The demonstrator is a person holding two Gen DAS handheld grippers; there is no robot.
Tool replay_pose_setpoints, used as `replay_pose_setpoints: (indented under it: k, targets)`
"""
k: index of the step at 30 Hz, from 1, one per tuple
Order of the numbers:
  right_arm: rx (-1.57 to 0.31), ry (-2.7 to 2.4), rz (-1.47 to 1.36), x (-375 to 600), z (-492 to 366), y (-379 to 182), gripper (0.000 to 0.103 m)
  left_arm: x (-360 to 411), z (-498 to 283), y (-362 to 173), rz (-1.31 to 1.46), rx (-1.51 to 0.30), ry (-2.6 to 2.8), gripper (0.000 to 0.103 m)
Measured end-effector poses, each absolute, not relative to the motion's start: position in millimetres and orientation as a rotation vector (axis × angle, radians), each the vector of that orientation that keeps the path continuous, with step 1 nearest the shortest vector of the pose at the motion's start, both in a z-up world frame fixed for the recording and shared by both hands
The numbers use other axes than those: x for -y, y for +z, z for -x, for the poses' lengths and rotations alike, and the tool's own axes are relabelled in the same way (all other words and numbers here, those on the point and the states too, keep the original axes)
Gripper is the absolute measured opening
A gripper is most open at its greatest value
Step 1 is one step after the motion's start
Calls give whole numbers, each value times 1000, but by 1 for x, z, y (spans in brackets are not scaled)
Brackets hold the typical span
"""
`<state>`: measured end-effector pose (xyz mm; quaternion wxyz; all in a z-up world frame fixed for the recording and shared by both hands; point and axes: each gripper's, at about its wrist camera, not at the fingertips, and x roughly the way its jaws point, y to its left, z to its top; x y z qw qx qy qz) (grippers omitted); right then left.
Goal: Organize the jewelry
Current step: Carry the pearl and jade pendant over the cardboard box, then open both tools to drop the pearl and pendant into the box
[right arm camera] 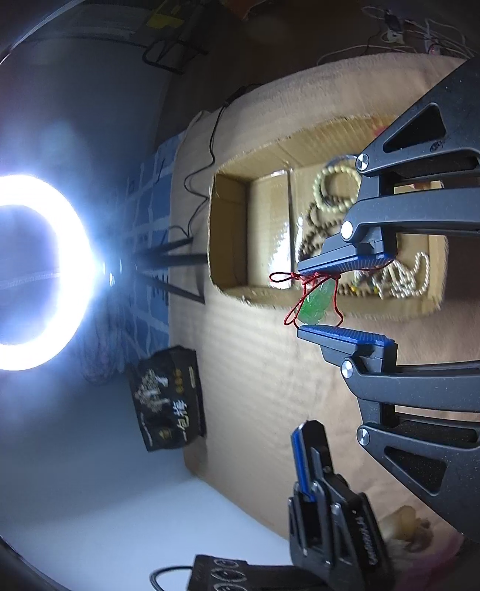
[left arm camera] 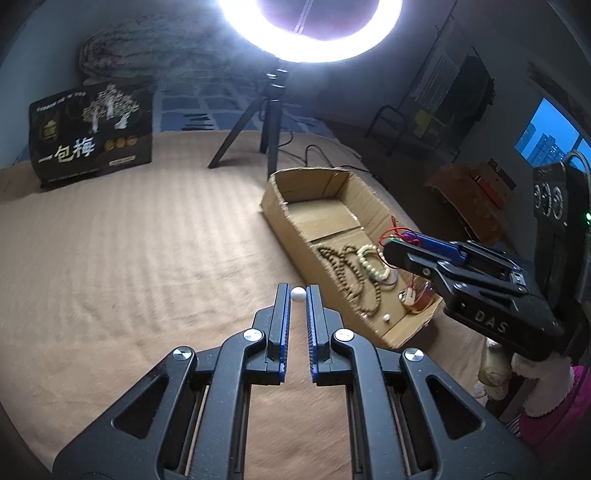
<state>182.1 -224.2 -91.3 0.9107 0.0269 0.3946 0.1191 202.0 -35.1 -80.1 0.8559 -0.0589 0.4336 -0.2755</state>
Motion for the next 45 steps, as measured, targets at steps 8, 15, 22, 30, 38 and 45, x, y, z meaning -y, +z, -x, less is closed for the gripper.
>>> replay_pose_setpoints:
  k: [8,15,22,30,38,45]
  targets:
    - [-815,201,-83,247,-202,-95,26,65,-217,-71,114,-881,-586,7]
    - [-827,156,-92,266,-220,-104,26,87,-230,-74,130,-879,-587,7]
    - [-838,125,-104,283,-233,-112,26,109,-236,-79,129,-877,-588,7]
    - [-853,98,-114,295,-245,-121,26,128,-242,-86,99,-872,-578,7]
    - [-871,87,-115,298,-252,-130,26,134,-243,-90,92,-875,-571,7]
    - [-879,82,-119,299,-255,-136,26,139,-244,-92,91,-878,-578,7]
